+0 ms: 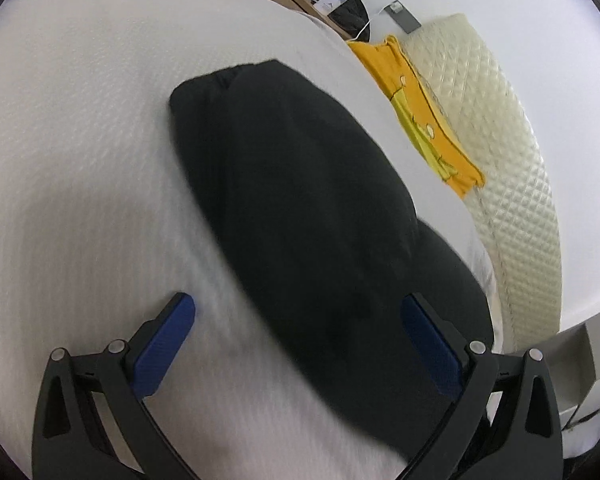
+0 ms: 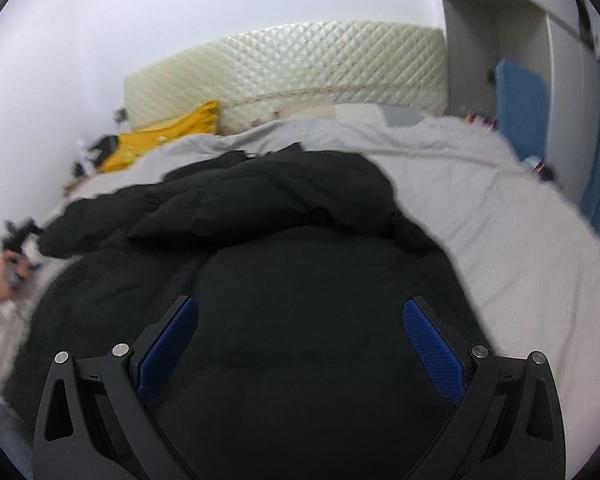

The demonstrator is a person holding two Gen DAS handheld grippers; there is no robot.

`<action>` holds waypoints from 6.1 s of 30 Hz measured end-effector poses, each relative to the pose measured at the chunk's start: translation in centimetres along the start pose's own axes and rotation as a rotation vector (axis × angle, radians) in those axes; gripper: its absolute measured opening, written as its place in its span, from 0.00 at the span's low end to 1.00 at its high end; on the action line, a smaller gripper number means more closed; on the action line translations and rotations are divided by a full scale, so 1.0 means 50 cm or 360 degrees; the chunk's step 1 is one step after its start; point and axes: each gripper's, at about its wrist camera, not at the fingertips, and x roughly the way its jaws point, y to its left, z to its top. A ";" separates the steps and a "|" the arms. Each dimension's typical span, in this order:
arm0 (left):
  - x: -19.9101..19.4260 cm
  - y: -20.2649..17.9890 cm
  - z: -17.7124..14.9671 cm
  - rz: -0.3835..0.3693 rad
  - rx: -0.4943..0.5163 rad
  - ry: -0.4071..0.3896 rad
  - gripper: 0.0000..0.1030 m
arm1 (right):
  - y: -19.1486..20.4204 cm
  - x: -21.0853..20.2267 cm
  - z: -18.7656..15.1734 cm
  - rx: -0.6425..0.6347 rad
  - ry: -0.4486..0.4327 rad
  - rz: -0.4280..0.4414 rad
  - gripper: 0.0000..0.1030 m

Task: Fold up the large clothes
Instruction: 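Reach the left gripper to the other sleeve cuff and grasp it, then lift the sleeve with the left gripper and fold it over the jacket body, then release the sleeve and press the folded jacket flat with the left gripper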

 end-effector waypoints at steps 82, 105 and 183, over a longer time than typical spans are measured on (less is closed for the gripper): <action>-0.179 -0.985 -0.632 -0.0142 0.1558 -0.0276 0.05 | -0.215 -0.163 0.089 0.0148 -0.0394 0.0254 1.00; 0.114 -0.923 -0.992 0.0049 0.1964 0.0162 0.10 | -0.272 -0.158 0.067 0.0359 -0.0382 0.0294 1.00; 0.107 -0.687 -0.631 0.0094 0.1634 -0.0104 0.86 | -0.024 0.444 0.261 -0.0080 0.0069 0.0330 0.79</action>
